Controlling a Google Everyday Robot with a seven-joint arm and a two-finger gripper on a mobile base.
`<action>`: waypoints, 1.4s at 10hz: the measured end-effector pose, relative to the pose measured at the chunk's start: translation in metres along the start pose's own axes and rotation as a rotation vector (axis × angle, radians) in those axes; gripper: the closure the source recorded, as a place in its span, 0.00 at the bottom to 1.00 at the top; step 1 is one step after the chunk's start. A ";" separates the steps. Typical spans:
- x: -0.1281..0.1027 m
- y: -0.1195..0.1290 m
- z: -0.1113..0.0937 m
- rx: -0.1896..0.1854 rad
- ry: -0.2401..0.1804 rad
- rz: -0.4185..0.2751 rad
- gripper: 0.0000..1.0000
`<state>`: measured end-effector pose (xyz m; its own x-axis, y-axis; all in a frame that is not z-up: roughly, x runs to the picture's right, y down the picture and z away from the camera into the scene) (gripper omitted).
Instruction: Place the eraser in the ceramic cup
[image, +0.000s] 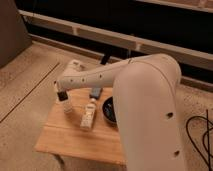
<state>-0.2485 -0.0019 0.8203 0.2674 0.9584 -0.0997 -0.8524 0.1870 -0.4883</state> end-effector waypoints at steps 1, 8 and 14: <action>-0.001 0.000 0.000 0.000 -0.001 0.001 0.35; -0.003 -0.001 -0.001 -0.003 -0.008 0.007 0.35; -0.004 -0.002 -0.002 -0.012 -0.013 0.033 0.35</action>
